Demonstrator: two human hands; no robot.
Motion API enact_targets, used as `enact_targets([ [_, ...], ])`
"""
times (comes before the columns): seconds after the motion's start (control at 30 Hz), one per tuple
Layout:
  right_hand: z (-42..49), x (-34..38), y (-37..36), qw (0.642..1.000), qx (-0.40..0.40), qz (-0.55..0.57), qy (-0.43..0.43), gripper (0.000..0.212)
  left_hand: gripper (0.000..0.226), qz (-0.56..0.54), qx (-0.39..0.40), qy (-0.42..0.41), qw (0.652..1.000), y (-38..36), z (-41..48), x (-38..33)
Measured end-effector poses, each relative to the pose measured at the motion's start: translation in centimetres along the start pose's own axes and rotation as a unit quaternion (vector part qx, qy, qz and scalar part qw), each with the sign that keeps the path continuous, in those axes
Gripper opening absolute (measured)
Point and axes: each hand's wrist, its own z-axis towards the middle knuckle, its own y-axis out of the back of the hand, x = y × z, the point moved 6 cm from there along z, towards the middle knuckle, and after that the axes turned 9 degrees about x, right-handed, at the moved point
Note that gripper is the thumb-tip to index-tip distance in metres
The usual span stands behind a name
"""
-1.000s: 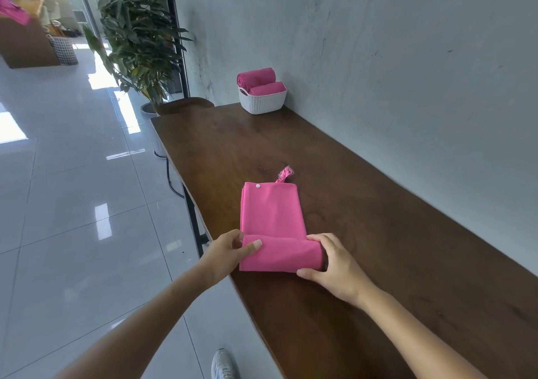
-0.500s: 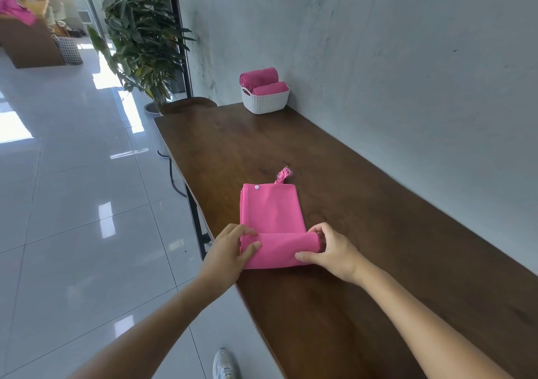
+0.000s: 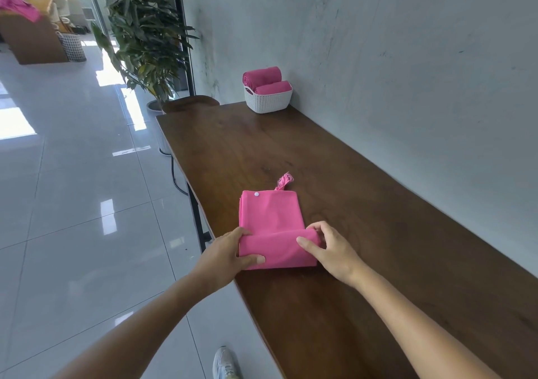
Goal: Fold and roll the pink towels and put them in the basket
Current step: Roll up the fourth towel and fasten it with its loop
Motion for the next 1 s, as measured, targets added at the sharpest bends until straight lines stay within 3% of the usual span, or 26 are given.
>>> enact_targets([
  [0.07, -0.4, 0.2, 0.1, 0.999, -0.019, -0.035, 0.033, 0.052, 0.074, -0.046, 0.008, 0.017, 0.999, 0.1, 0.3, 0.2],
  [0.23, -1.7, -0.1, -0.4, 0.995, 0.005, -0.08, 0.053, 0.068, 0.092, -0.173, 0.056, 0.021, 0.983, 0.7, 0.6, 0.9],
  [0.43, -2.8, -1.0, -1.4, 0.997, 0.017, -0.046, 0.056, 0.091, 0.038, -0.206, 0.11, 0.026, 0.972, 0.4, 0.4, 0.4],
  [0.5, -2.9, -1.5, -1.8, 0.998, 0.016, -0.021, 0.051, 0.087, 0.046, -0.209, 0.115, 0.031, 0.971, 0.2, 0.2, 0.5],
  [0.57, -2.9, -1.9, -1.9, 0.999, 0.016, -0.006, 0.043, 0.081, 0.07, -0.216, 0.108, 0.038, 0.97, 0.1, 0.0, 0.7],
  [0.67, -2.8, -2.1, -1.8, 0.999, 0.017, 0.032, 0.025, 0.07, 0.08, -0.156, 0.071, 0.054, 0.984, -0.2, -0.2, 1.1],
  [0.77, -2.3, -1.7, -1.6, 0.997, 0.024, 0.079, -0.001, 0.055, 0.059, -0.01, -0.016, 0.031, 0.999, 0.4, -0.5, 0.6],
  [0.87, -1.1, -2.0, -1.7, 0.994, 0.043, 0.09, -0.043, 0.055, 0.052, 0.066, -0.118, -0.049, 0.99, 1.6, -1.3, -0.5],
  [1.0, 0.1, -1.9, -1.2, 0.99, 0.066, 0.084, -0.096, 0.061, 0.07, 0.105, -0.098, -0.103, 0.984, 0.4, -1.8, 0.0],
])
